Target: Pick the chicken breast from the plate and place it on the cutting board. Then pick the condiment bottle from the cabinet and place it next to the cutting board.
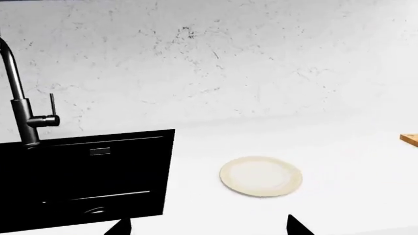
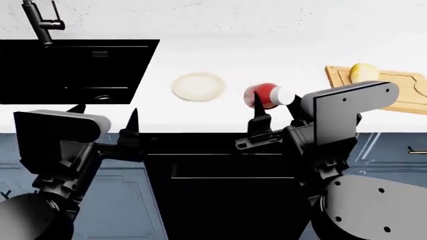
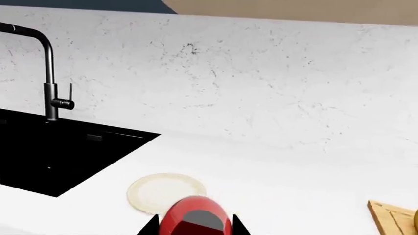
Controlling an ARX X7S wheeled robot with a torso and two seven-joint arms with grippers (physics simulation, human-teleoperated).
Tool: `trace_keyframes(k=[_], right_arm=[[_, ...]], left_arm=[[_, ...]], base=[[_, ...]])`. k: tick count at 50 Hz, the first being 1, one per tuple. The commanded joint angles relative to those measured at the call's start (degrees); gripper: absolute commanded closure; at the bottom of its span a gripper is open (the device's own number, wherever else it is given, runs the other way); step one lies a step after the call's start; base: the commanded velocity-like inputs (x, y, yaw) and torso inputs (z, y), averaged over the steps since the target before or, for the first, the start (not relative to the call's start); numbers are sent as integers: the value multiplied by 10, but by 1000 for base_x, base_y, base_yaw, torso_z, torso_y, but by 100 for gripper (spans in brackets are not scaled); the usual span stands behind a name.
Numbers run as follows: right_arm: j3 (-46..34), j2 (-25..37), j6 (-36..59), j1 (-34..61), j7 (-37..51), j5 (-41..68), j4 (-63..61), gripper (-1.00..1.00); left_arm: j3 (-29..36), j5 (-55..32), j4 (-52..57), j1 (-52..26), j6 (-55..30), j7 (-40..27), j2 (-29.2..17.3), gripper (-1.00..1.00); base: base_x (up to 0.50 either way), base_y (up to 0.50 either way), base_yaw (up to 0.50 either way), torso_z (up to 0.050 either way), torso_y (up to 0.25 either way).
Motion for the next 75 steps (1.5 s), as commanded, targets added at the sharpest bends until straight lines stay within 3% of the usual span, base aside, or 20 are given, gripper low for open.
trace_keyframes(k=[1,75], right_arm=[[6,3,1,-5,2,-12,-4,100],[17,4,9,-13,6,-10,-6,100]], left_arm=[[4,2,0,0,1,0,1,-100],[1,-3,-8,-14,-1,-7,-14,-100]], base=[[132,-500,0,0,0],[72,-479,0,0,0]])
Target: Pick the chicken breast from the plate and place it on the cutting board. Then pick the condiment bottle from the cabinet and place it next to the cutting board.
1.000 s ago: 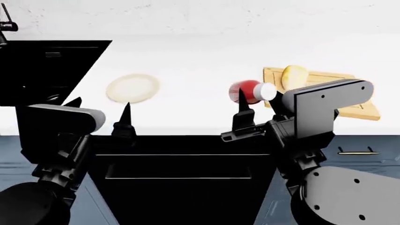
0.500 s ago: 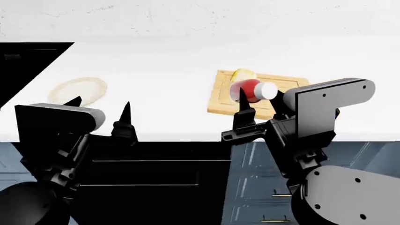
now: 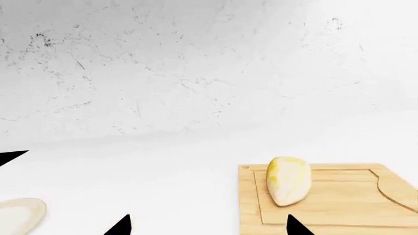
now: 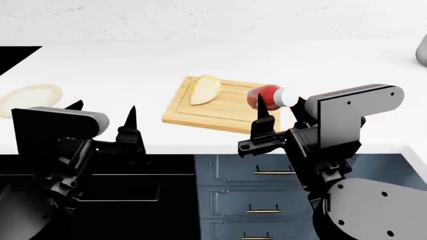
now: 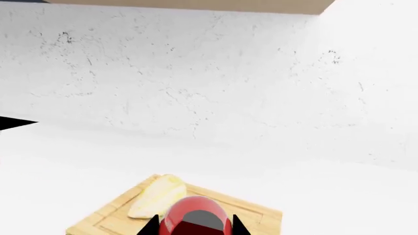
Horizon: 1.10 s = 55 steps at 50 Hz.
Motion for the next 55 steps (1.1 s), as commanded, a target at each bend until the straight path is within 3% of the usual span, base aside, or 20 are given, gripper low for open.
trace_keyframes(k=[1,8,25,31,40,47,55], right_arm=[[6,-4,9,3,1,-3,1,100],[8,-4,10,4,3,-1,1,100],[11,-1,24,12,4,5,0,100],[25,17,70,72,-38,98,-4,100],[68,46,114,163,-103,242,19,100],[88,55,217,261,-150,393,94,100],[83,49,315,329,-158,455,164,100]], left_arm=[[-5,0,-3,-4,-3,-2,-8,-100],[-7,-4,0,-6,-4,-4,-11,-100],[4,-7,2,-20,-19,-1,-21,-100],[32,-43,-29,-130,-89,44,-46,-100],[29,-116,-110,-251,-143,66,-29,-100],[32,-131,-138,-295,-165,67,-29,-100],[50,-114,-153,-307,-166,72,-18,-100]], base=[[0,0,0,0,0],[57,-10,0,0,0],[491,-198,0,0,1],[313,-93,0,0,2],[0,0,0,0,0],[0,0,0,0,1],[0,0,0,0,0]])
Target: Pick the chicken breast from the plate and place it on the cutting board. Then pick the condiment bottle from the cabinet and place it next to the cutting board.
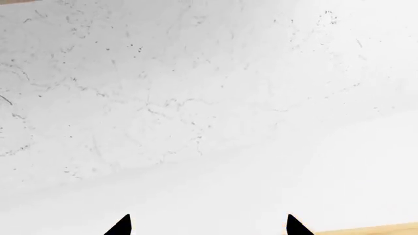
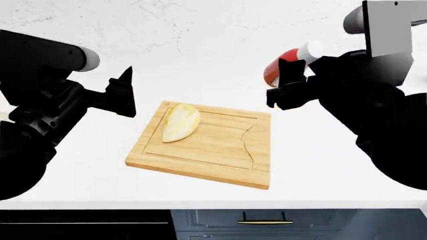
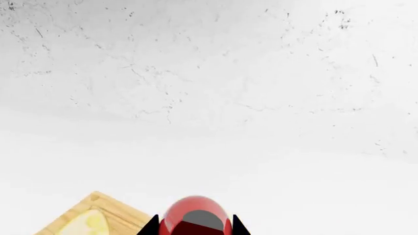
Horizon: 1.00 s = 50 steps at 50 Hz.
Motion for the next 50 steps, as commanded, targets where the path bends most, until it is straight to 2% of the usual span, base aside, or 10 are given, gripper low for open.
trace_keyframes(k=[1,10,33,40,50], right_arm=[[13,4,130,107,-34,114,82,100],[-1,-23,201,144,-56,119,149,100],[-57,-101,313,156,-133,77,258,100],[-64,-97,347,167,-101,166,271,100],[-67,-100,368,182,-85,212,287,100]], left_arm=[[17,-6,-34,-50,-22,12,9,-100],[9,-14,-29,-45,-21,7,1,-100],[7,-14,-23,-25,-13,8,-8,-100],[9,-11,-24,-20,-11,9,-9,-100],[11,-8,-25,-19,-7,10,-9,-100]], base=[[0,0,0,0,0],[0,0,0,0,0],[0,0,0,1,0],[0,0,0,0,1],[0,0,0,0,0]])
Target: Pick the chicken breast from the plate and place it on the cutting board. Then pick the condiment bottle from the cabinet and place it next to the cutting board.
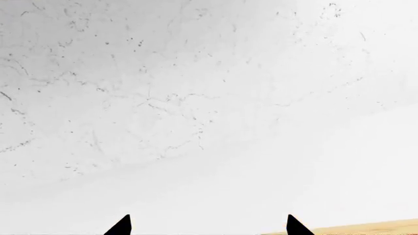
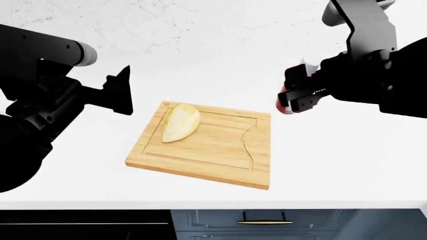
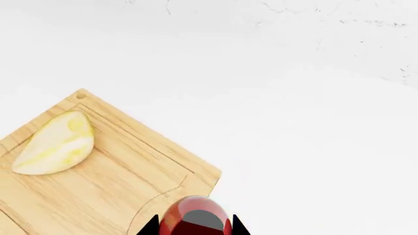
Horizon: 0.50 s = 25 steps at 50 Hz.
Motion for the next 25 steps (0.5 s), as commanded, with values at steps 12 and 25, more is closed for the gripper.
trace_keyframes(k=[12,25], right_arm=[[-10,-7,44,13,19,66,30,100],[-24,-19,81,26,27,84,45,100]], left_arm=[[1,3,0,8,6,1,-3,-100],[2,3,-2,9,9,1,-2,-100]], base=[[0,0,0,0,0],[0,0,0,0,0]])
